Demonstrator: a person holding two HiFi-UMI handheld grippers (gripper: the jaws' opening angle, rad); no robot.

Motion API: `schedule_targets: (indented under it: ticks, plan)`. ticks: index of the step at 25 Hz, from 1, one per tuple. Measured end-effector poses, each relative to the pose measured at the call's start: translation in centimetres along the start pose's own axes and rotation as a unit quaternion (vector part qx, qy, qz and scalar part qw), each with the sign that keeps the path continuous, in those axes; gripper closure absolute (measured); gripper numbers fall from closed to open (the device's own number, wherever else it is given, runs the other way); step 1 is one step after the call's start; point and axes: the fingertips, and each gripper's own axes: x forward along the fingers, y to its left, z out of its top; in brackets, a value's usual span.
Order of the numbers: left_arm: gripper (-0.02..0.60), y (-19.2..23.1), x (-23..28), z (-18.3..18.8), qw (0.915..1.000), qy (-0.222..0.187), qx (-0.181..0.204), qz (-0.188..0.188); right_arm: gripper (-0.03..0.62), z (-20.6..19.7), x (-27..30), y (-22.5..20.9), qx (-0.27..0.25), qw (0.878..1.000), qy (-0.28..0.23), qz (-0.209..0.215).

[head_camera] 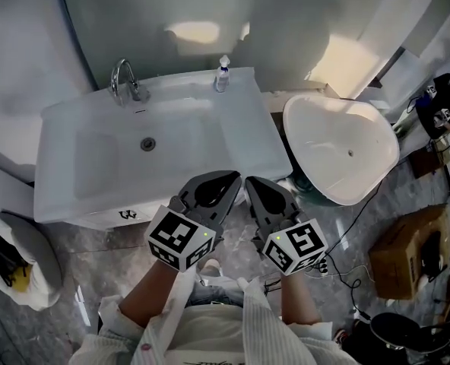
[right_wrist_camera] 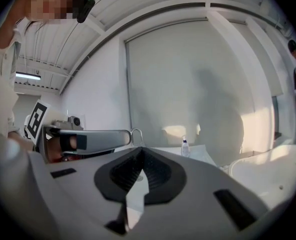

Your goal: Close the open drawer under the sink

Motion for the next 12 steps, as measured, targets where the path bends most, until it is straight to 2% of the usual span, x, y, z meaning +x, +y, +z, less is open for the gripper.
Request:
schedule_targets:
  ticks: [7, 12]
  plan:
    - [0.566, -1.7, -2.5, 2.8, 1.0000, -0.005, 0.002, -0.004, 0.585, 3.0, -1.4, 1.9, 0.012, 1.000, -0.009, 0.017]
    - [0.566, -2.6, -4.1, 2.7, 1.0000, 0.000, -0.001, -0.005, 0.585, 2.5, -1.4, 3.5, 0.018, 0.999, 0.005, 0.042]
